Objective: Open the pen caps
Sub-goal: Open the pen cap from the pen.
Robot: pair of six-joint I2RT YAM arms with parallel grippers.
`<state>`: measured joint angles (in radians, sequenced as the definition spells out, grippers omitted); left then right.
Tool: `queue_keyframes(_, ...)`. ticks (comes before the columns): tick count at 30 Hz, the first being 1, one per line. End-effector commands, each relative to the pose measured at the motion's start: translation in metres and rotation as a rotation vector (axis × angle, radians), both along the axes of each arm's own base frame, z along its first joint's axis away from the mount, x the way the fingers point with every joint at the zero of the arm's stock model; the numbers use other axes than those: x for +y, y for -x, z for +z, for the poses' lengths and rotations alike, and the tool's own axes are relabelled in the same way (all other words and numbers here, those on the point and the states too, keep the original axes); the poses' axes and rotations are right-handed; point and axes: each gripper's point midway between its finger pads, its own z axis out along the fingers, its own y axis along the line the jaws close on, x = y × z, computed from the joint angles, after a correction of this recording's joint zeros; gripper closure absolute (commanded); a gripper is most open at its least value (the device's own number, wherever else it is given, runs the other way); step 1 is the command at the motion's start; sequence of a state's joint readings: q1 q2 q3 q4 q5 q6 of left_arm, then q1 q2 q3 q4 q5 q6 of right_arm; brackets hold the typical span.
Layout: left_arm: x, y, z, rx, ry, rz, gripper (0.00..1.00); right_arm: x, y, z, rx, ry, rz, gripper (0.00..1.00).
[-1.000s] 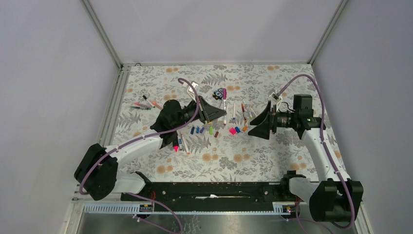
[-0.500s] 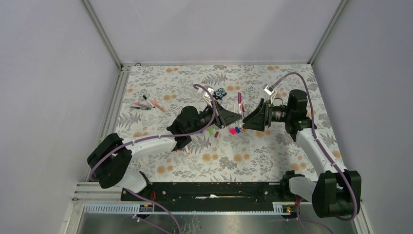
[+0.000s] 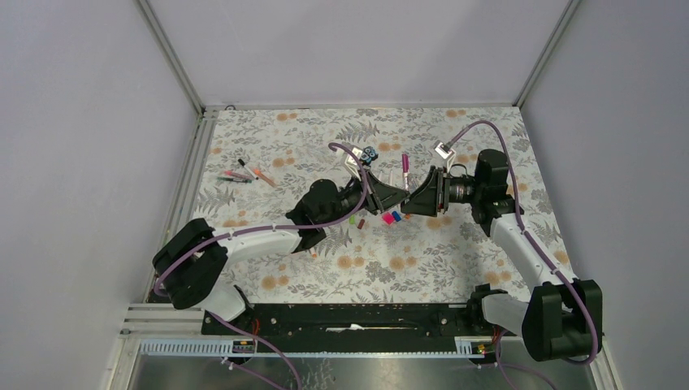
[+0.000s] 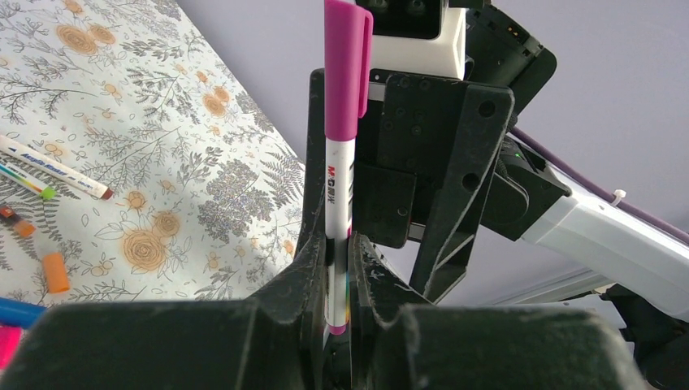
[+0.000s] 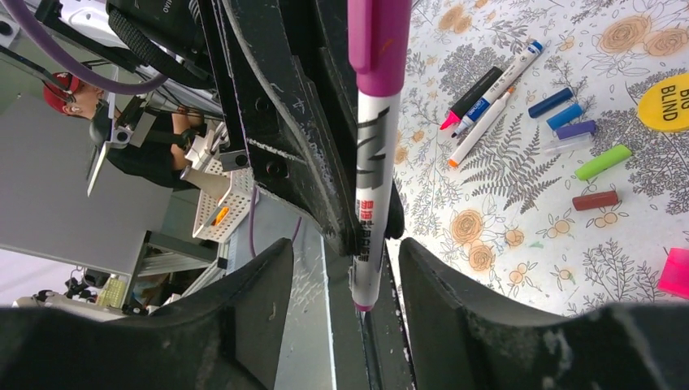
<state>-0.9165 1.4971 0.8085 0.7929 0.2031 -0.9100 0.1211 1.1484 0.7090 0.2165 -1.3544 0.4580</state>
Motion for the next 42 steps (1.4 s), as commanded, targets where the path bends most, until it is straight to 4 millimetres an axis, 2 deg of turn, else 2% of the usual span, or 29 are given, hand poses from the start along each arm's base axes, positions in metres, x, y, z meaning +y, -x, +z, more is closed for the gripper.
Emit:
queue_keyframes(1,-0.005,-0.002,0.043,-0.080,0.107,0.015,1.00,0.003,0.002,0.004,-0.020,-0.012,0.024,0.47)
queue_keyframes(8,-0.006,0.000,0.045,-0.083,0.110,0.014,1.00,0.003,0.003,0.002,-0.025,-0.012,0.021,0.70)
queue_keyframes(11,-0.006,0.000,0.046,-0.082,0.111,0.013,1.00,0.003,0.003,0.004,-0.032,-0.014,0.025,0.84)
queue_keyframes(13,-0.005,0.001,0.049,-0.083,0.112,0.010,0.95,0.003,0.004,0.005,-0.037,-0.017,0.033,0.95)
queue_keyframes(15,-0.004,0.003,0.051,-0.087,0.105,0.010,0.86,0.003,0.007,0.006,-0.046,-0.021,0.048,1.00)
queue_keyframes(18,0.007,0.001,0.057,-0.123,0.079,0.051,0.66,0.002,0.013,0.005,-0.069,-0.028,0.078,1.00)
queue_keyframes(20,0.018,-0.001,0.061,-0.155,0.061,0.101,0.49,0.001,0.019,0.004,-0.097,-0.032,0.100,1.00)
queue_keyframes(24,0.046,-0.001,0.077,-0.247,0.069,0.191,0.07,0.000,0.026,0.002,-0.118,-0.039,0.130,1.00)
queue_keyframes(25,0.055,0.000,0.082,-0.266,0.084,0.217,0.02,0.000,0.027,0.000,-0.118,-0.040,0.132,1.00)
queue_keyframes(28,0.075,0.001,0.088,-0.300,0.111,0.246,0.01,0.000,0.029,-0.002,-0.113,-0.041,0.138,1.00)
queue_keyframes(31,0.078,-0.004,0.089,-0.279,0.100,0.185,0.01,0.000,0.028,-0.004,-0.109,-0.041,0.140,1.00)
queue_keyframes(33,0.071,-0.008,0.086,-0.242,0.068,0.141,0.01,0.000,0.028,-0.005,-0.105,-0.041,0.141,1.00)
queue_keyframes(39,0.042,-0.013,0.090,-0.208,0.069,0.037,0.01,0.000,0.029,-0.008,-0.098,-0.042,0.144,1.00)
queue_keyframes(40,0.037,-0.013,0.090,-0.199,0.072,0.020,0.02,0.000,0.029,-0.008,-0.097,-0.042,0.143,1.00)
queue_keyframes(42,0.029,-0.012,0.092,-0.204,0.092,-0.021,0.11,0.000,0.030,-0.009,-0.098,-0.042,0.144,1.00)
